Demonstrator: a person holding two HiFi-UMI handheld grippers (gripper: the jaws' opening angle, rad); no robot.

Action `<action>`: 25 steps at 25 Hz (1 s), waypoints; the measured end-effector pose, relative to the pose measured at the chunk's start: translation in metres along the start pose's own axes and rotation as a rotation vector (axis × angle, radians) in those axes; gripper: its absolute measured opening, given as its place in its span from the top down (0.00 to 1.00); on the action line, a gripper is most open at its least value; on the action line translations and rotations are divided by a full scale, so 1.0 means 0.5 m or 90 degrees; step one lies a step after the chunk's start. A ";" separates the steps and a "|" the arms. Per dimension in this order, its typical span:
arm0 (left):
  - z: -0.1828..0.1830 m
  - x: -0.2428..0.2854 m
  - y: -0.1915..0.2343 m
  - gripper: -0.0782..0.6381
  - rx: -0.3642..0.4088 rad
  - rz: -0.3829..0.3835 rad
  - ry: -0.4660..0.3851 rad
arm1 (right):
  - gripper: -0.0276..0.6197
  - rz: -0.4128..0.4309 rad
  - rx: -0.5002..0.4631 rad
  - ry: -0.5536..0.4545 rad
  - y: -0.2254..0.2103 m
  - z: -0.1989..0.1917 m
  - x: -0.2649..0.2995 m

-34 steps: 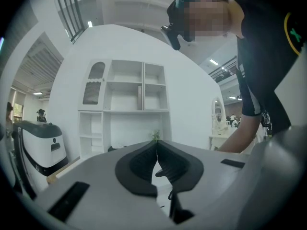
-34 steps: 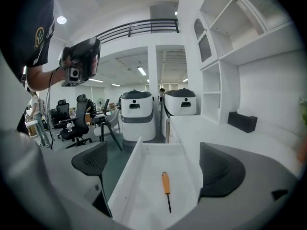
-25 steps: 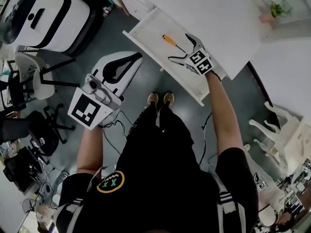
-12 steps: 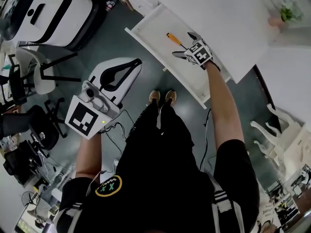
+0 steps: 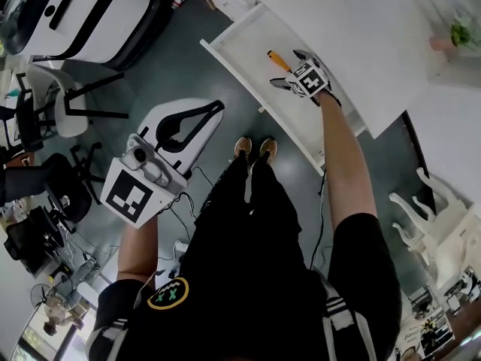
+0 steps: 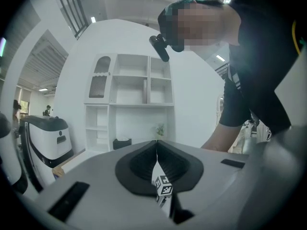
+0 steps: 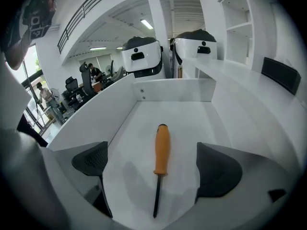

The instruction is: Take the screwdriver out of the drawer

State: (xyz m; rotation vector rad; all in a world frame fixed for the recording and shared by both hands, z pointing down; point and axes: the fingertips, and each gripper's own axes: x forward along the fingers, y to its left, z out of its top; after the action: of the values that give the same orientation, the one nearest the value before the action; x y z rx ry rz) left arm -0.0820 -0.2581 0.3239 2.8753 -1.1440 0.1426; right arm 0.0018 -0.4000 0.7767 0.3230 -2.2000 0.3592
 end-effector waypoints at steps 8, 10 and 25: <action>-0.013 -0.004 0.011 0.86 -0.008 0.009 0.006 | 0.06 0.010 0.006 0.024 -0.010 -0.022 0.041; -0.015 -0.003 0.011 0.86 -0.009 0.010 0.007 | 0.06 0.012 0.009 0.029 -0.012 -0.028 0.050; -0.040 0.020 0.013 0.86 -0.015 0.006 0.011 | 0.14 -0.031 -0.050 0.051 -0.019 -0.042 0.061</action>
State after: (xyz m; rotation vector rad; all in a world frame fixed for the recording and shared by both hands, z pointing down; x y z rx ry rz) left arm -0.0805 -0.2680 0.3450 2.8437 -1.1478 0.1533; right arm 0.0020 -0.4046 0.8147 0.3137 -2.1184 0.2530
